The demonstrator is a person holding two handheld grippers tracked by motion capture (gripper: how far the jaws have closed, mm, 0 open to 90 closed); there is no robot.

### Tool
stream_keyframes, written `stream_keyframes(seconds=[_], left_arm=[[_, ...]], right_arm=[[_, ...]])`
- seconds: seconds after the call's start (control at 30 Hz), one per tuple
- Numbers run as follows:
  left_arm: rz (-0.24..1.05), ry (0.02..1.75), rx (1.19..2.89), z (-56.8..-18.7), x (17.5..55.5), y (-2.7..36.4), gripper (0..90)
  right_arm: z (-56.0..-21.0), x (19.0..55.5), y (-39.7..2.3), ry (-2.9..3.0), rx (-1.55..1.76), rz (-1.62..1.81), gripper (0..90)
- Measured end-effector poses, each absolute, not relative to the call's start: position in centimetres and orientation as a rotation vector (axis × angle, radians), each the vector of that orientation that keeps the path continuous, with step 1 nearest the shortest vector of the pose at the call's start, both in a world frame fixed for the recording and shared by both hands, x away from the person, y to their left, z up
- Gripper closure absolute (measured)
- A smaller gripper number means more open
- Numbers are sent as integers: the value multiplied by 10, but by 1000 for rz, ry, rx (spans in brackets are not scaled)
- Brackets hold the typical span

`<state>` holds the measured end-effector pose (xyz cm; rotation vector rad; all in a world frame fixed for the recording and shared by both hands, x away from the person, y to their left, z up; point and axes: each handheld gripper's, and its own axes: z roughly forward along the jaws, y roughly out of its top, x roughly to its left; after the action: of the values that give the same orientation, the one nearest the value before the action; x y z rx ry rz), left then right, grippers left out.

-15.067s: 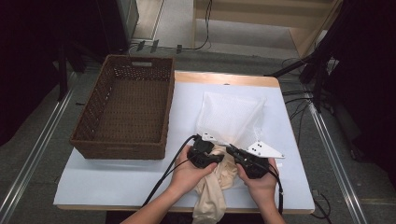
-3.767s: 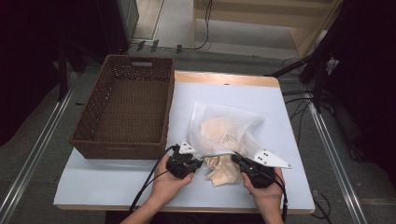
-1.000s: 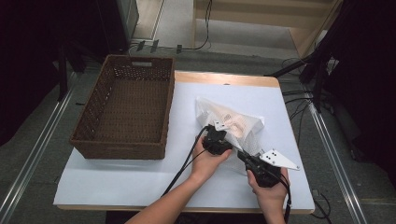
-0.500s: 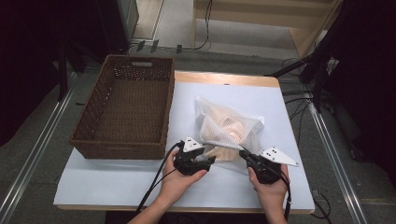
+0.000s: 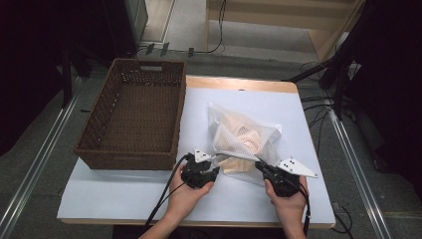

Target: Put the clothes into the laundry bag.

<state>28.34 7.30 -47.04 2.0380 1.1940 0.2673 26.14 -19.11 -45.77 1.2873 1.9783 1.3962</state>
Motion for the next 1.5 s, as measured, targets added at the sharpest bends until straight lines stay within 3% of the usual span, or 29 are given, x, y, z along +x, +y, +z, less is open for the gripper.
stream_keyframes(seconds=[0.27, 0.33, 0.43, 0.6, 0.77, 0.9, 1.0, 1.07, 1.23, 1.3, 1.4, 1.5], left_arm=[[328, 1173, 1999, -465, 290, 51, 536], [334, 1122, 2061, -465, 292, 38, 601], [267, 1074, 2093, -461, 297, 24, 814], [110, 1021, 2017, -453, 320, 5, 851], [23, 1014, 2085, -473, 335, -8, 812], [-28, 968, 2057, -469, 328, 6, 579], [19, 954, 2019, -463, 314, 30, 512], [63, 994, 2009, -463, 305, 48, 509], [111, 1056, 2023, -469, 297, 67, 680], [129, 1069, 2023, -469, 297, 69, 704], [157, 1064, 2020, -467, 298, 66, 700], [164, 1099, 1997, -466, 303, 62, 615]], right_arm=[[-458, 261, -188, 1989, 1278, 1393, 900], [-458, 261, -187, 1989, 1279, 1395, 900], [-457, 260, -184, 1988, 1268, 1406, 900], [-450, 255, -180, 1973, 1234, 1433, 900], [-451, 257, -185, 1970, 1255, 1428, 900], [-457, 260, -187, 1983, 1282, 1412, 900], [-458, 262, -189, 1983, 1292, 1407, 900], [-458, 263, -190, 1980, 1298, 1405, 900], [-459, 264, -190, 1977, 1299, 1401, 900], [-459, 264, -189, 1979, 1299, 1399, 900], [-460, 264, -187, 1983, 1303, 1398, 900], [-460, 264, -187, 1986, 1297, 1395, 900]])
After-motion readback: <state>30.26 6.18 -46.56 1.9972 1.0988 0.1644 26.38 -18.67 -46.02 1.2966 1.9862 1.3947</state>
